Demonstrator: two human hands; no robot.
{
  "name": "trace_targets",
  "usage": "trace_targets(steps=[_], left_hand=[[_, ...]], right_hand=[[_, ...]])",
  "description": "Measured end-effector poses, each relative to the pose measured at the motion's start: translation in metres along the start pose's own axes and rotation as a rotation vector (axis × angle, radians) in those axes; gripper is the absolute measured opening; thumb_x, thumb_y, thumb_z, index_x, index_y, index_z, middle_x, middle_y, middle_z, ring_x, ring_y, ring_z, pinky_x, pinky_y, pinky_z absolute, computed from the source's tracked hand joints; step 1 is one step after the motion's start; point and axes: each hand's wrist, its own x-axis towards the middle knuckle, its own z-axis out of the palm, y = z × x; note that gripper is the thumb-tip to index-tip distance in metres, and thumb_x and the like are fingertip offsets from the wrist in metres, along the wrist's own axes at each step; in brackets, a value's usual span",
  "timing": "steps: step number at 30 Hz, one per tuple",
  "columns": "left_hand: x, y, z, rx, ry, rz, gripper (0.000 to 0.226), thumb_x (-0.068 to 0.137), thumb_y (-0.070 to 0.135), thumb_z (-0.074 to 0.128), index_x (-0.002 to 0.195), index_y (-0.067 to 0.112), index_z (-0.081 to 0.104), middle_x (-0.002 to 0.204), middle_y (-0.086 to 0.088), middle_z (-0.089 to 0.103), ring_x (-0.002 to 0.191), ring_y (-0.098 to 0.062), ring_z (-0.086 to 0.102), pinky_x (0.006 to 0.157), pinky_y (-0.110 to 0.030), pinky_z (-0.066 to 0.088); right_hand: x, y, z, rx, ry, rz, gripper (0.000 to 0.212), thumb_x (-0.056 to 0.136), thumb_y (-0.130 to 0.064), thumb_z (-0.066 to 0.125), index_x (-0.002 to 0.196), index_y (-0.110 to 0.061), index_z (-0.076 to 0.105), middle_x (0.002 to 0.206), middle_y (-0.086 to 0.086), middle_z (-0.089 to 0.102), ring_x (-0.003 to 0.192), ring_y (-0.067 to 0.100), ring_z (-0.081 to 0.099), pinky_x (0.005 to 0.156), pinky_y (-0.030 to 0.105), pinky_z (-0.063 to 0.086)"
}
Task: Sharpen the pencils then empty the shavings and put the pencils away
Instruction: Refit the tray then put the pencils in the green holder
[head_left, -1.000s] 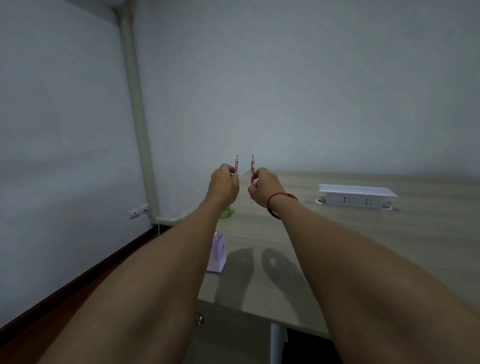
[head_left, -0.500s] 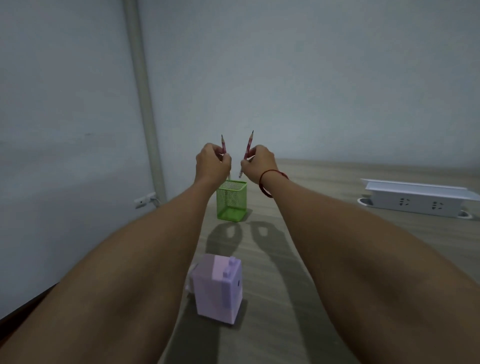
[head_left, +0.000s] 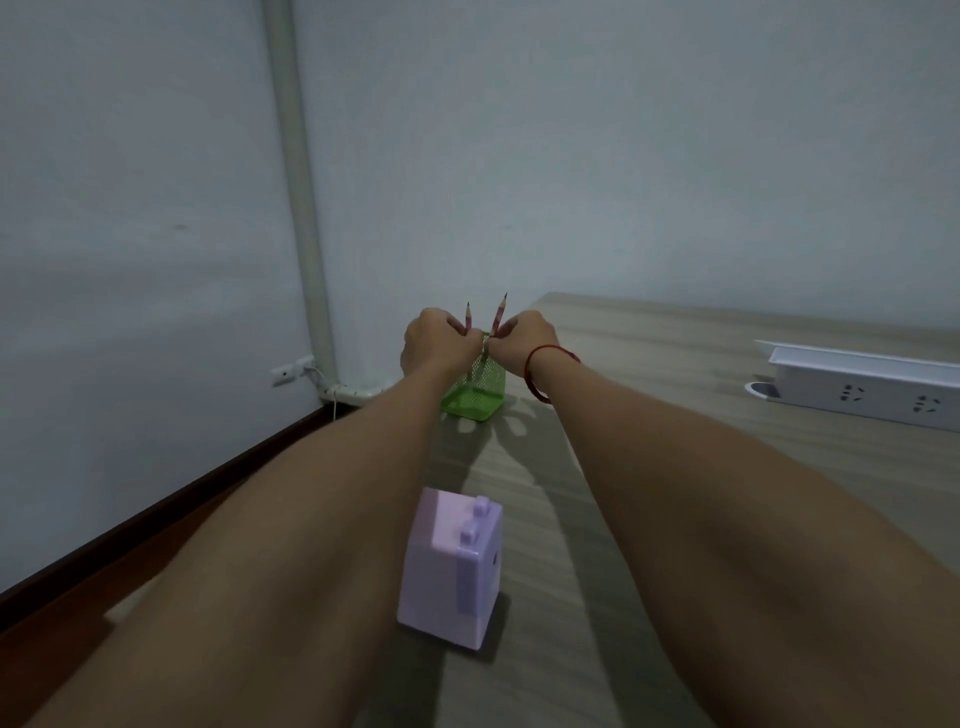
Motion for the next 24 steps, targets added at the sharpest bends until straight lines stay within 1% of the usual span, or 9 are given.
trace_targets(steps=[3, 6, 11, 13, 15, 16, 19, 22, 24], left_hand=[[-0.002, 0.002, -0.001, -0.013, 0.004, -0.037, 0.016, 0.081, 0.023, 0.065, 0.081, 0.008, 0.071, 0.079, -0.006, 0.066, 0.084, -0.027, 0.066, 0.079, -0.042, 0.058], [0.001, 0.000, -0.003, -0.026, 0.012, -0.096, 0.017, 0.079, 0.019, 0.068, 0.088, 0.005, 0.071, 0.090, -0.010, 0.070, 0.081, -0.025, 0.065, 0.077, -0.037, 0.058], [0.003, -0.003, -0.008, -0.050, 0.006, -0.143, 0.018, 0.076, 0.017, 0.072, 0.089, 0.005, 0.071, 0.095, -0.012, 0.071, 0.084, -0.026, 0.066, 0.079, -0.038, 0.058], [0.003, -0.004, -0.008, -0.062, 0.009, -0.169, 0.025, 0.075, 0.019, 0.073, 0.094, 0.005, 0.070, 0.097, -0.011, 0.070, 0.083, -0.026, 0.066, 0.076, -0.034, 0.057], [0.002, -0.004, -0.009, -0.071, 0.006, -0.195, 0.032, 0.073, 0.022, 0.074, 0.099, 0.005, 0.068, 0.099, -0.011, 0.069, 0.083, -0.026, 0.066, 0.073, -0.033, 0.057], [0.002, -0.004, -0.009, -0.065, 0.004, -0.205, 0.036, 0.072, 0.025, 0.074, 0.101, 0.005, 0.067, 0.101, -0.012, 0.068, 0.084, -0.027, 0.066, 0.072, -0.032, 0.057], [0.002, -0.004, -0.009, -0.054, -0.002, -0.214, 0.040, 0.073, 0.025, 0.073, 0.106, 0.003, 0.064, 0.107, -0.013, 0.066, 0.089, -0.028, 0.065, 0.069, -0.030, 0.052], [0.004, -0.003, -0.011, -0.052, -0.010, -0.210, 0.038, 0.073, 0.021, 0.072, 0.106, 0.004, 0.065, 0.109, -0.012, 0.066, 0.092, -0.028, 0.065, 0.076, -0.032, 0.055], [0.004, -0.001, -0.012, -0.052, -0.017, -0.201, 0.033, 0.074, 0.019, 0.072, 0.102, 0.003, 0.066, 0.106, -0.011, 0.065, 0.089, -0.027, 0.063, 0.077, -0.032, 0.056]], right_hand=[[0.000, -0.003, -0.001, -0.010, -0.010, 0.016, 0.022, 0.084, -0.017, 0.063, 0.101, -0.008, 0.074, 0.105, 0.010, 0.071, 0.102, 0.024, 0.065, 0.086, 0.032, 0.055], [0.001, -0.005, -0.003, -0.031, -0.035, 0.034, 0.024, 0.084, -0.018, 0.064, 0.104, -0.006, 0.072, 0.106, 0.011, 0.071, 0.096, 0.024, 0.065, 0.081, 0.031, 0.054], [-0.003, -0.013, -0.008, -0.065, -0.093, 0.075, 0.028, 0.085, -0.014, 0.062, 0.108, 0.000, 0.068, 0.101, 0.014, 0.068, 0.075, 0.024, 0.058, 0.055, 0.027, 0.049], [-0.004, -0.014, -0.009, -0.052, -0.095, 0.094, 0.027, 0.085, -0.010, 0.060, 0.109, 0.001, 0.067, 0.100, 0.014, 0.067, 0.077, 0.026, 0.061, 0.060, 0.030, 0.056], [-0.005, -0.014, -0.008, -0.016, -0.097, 0.116, 0.026, 0.085, -0.008, 0.060, 0.109, 0.000, 0.066, 0.108, 0.013, 0.068, 0.086, 0.028, 0.068, 0.078, 0.037, 0.060], [-0.005, -0.014, -0.008, -0.003, -0.096, 0.122, 0.026, 0.085, -0.009, 0.060, 0.109, 0.000, 0.066, 0.110, 0.013, 0.067, 0.090, 0.029, 0.070, 0.081, 0.039, 0.060], [-0.008, -0.015, -0.007, 0.020, -0.106, 0.130, 0.025, 0.087, -0.010, 0.059, 0.110, -0.001, 0.065, 0.112, 0.013, 0.067, 0.087, 0.030, 0.072, 0.078, 0.039, 0.061], [-0.011, -0.016, -0.010, 0.033, -0.115, 0.139, 0.028, 0.087, -0.011, 0.061, 0.111, 0.001, 0.063, 0.115, 0.014, 0.065, 0.086, 0.031, 0.072, 0.077, 0.041, 0.061], [-0.013, -0.016, -0.014, 0.033, -0.118, 0.145, 0.026, 0.087, -0.008, 0.059, 0.111, 0.002, 0.063, 0.116, 0.014, 0.064, 0.086, 0.032, 0.072, 0.075, 0.040, 0.062]])
